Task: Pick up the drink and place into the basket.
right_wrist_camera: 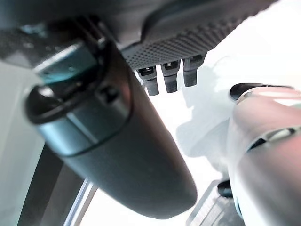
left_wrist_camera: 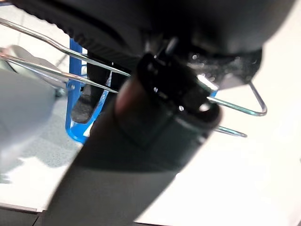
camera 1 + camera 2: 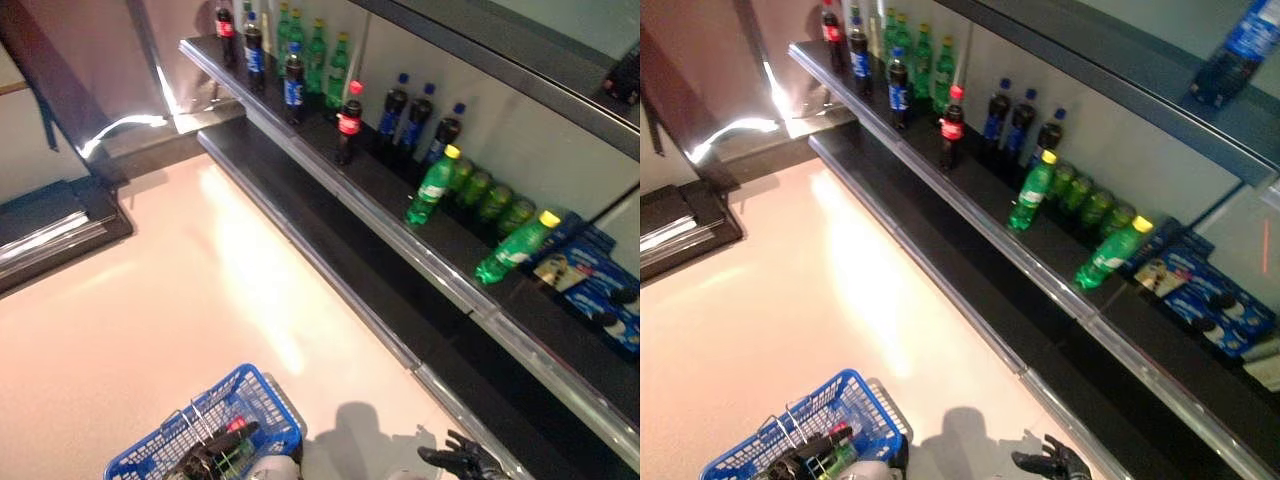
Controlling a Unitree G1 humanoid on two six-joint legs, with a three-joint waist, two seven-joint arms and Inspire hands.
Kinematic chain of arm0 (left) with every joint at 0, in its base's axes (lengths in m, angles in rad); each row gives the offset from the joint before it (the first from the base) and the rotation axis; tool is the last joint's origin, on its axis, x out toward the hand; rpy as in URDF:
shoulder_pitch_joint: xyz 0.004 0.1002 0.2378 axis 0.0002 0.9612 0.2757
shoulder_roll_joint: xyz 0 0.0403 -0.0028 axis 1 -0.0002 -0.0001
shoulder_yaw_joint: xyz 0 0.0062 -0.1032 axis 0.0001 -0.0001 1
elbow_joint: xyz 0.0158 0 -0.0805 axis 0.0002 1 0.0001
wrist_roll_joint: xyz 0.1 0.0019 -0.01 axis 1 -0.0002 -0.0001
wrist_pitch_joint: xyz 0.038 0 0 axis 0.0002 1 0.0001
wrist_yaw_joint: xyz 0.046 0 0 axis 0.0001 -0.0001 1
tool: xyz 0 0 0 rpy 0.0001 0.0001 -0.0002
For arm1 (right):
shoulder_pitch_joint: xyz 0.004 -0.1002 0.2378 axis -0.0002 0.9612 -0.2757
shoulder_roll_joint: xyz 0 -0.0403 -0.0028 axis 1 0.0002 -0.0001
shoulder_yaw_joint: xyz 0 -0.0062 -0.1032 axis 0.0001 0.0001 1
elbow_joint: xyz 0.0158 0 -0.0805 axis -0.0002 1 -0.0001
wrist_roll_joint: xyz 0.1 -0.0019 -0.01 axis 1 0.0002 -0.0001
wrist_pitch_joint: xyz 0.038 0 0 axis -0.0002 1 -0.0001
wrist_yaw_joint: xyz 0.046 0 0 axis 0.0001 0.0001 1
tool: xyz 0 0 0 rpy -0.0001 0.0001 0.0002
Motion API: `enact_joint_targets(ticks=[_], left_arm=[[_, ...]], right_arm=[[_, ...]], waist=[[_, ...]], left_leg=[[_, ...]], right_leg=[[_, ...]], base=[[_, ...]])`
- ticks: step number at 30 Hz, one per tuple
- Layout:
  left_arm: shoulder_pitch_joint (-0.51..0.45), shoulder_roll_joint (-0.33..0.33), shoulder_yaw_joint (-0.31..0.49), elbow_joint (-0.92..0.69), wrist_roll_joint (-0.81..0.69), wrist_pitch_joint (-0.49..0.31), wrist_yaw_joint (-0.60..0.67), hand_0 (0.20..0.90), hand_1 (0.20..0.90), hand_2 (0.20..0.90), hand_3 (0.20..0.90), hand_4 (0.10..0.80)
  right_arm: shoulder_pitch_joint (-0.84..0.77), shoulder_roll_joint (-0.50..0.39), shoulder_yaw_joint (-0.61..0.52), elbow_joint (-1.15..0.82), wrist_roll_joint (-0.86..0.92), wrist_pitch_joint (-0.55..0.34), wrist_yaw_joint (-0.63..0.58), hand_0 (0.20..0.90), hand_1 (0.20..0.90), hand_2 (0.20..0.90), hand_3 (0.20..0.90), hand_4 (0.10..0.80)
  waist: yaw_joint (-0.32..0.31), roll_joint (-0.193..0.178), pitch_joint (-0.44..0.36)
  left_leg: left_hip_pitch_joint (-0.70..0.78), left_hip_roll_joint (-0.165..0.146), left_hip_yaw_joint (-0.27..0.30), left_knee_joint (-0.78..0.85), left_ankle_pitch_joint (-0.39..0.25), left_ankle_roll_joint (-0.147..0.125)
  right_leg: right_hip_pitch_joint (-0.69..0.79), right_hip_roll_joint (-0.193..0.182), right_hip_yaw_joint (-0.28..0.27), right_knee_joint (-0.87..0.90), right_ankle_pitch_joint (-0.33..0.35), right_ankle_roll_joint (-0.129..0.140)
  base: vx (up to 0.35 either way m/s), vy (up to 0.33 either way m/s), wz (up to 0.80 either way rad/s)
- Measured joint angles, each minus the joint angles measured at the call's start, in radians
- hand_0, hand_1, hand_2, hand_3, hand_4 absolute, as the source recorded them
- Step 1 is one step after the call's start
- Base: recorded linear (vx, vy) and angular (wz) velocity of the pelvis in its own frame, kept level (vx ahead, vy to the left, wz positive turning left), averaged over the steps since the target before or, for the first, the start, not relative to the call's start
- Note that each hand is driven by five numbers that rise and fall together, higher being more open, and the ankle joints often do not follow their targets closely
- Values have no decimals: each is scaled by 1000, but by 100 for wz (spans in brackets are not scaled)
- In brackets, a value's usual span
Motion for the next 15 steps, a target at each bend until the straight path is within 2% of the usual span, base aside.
enact_joint_targets(ticks=[3, 5, 6, 7, 8, 9, 11, 13, 14, 15], left_arm=[[12, -3, -7, 0, -1, -1, -1, 300, 300, 300, 200, 100], [12, -6, -8, 3, 1, -3, -1, 300, 300, 300, 200, 100], [9, -10, -7, 12, 3, -6, -2, 300, 300, 300, 200, 100], [8, -13, -10, 26, 6, -8, -6, 300, 300, 300, 200, 100], [8, -10, -19, 32, 12, -12, -7, 300, 300, 300, 200, 100], [11, -2, -23, 37, 25, -13, -12, 300, 300, 300, 200, 100], [21, 5, -26, 50, 48, -15, -15, 300, 300, 300, 200, 100], [42, 9, -26, 53, 53, -17, -22, 300, 300, 300, 200, 100], [46, 10, -26, 63, 54, -17, -31, 300, 300, 300, 200, 100], [51, 14, -35, 65, 67, -16, -44, 300, 300, 300, 200, 100]], right_arm=[[-7, 16, 13, 3, 0, -6, 11, 900, 900, 900, 900, 800], [-9, 21, 14, 2, -1, -18, 15, 900, 900, 900, 900, 800], [-8, 22, 15, 6, 0, -20, 15, 900, 900, 900, 900, 800], [-3, 24, 16, 15, 0, -22, 15, 900, 900, 900, 900, 800], [5, 25, 16, 18, 0, -22, 15, 900, 900, 900, 900, 800], [13, 26, 19, 24, 0, -22, 15, 900, 900, 900, 900, 800], [16, 25, 19, 48, -1, -20, 14, 900, 900, 900, 900, 800], [21, 25, 19, 60, -1, -20, 13, 900, 900, 900, 900, 800], [33, 25, 19, 60, -1, -20, 13, 900, 900, 900, 900, 800], [54, 26, 20, 60, 0, -19, 11, 900, 900, 900, 900, 800]], waist=[[-9, 6, -5], [-23, 5, -9], [-40, 5, -10], [-67, 5, -17], [-77, 0, -21], [-84, -11, -31], [-102, -27, -45], [-113, -28, -56], [-120, -28, -65], [-120, -33, -80]], left_leg=[[16, -3, -42, 1, -12, 10], [22, -10, -86, 6, -8, 3], [31, -11, -117, 6, -10, 1], [38, -19, -163, 6, -19, 2], [47, -30, -190, 6, -29, 11], [57, -46, -226, 6, -38, 13], [86, -66, -270, 6, -58, 14], [121, -69, -302, 6, -86, 7], [141, -70, -323, 7, -104, 1], [165, -78, -360, 9, -128, -3]], right_leg=[[-68, 51, 4, -85, -2, -4], [-103, 111, 35, -179, 4, -11], [-117, 153, 78, -223, 7, -16], [-140, 199, 118, -267, 23, -38], [-164, 224, 135, -289, 41, -60], [-197, 237, 135, -313, 65, -67], [-240, 240, 134, -349, 118, -70], [-258, 245, 137, -379, 147, -68], [-256, 244, 146, -385, 148, -68], [-250, 232, 169, -362, 125, -48]], base=[[211, 63, 68], [303, 41, 57], [339, 42, 99], [440, 47, 109], [446, 51, 110], [503, 53, 93], [409, 24, 74], [294, -15, 51], [466, -79, 70], [454, -105, 73]])
